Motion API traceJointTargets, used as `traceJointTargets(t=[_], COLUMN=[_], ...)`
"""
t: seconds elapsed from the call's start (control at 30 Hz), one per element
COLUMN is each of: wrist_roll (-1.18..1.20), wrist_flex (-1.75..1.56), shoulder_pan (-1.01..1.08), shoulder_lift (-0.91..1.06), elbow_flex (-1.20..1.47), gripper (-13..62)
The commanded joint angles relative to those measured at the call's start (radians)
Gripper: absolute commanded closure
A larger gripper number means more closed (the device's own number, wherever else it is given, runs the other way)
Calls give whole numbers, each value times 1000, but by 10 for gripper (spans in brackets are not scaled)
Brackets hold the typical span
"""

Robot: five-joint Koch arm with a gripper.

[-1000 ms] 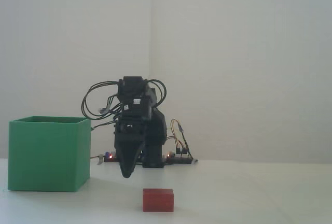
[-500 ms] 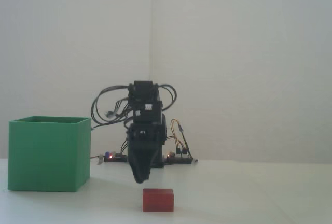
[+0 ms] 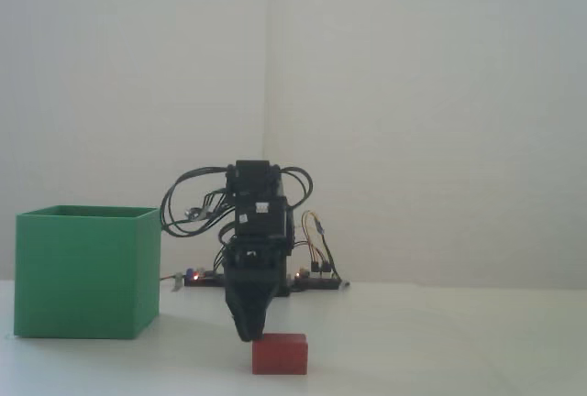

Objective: Grasp a red block and put it in the green bin.

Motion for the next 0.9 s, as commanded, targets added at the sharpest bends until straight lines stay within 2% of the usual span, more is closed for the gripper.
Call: traceJointTargets(t=[0.0, 0.87], wrist_roll=[-2, 32], wrist_flex=[6, -2], shoulder_pan=[-2, 34], shoulder_lift=[12, -37], elbow_flex=[-75, -175], gripper=[137, 137])
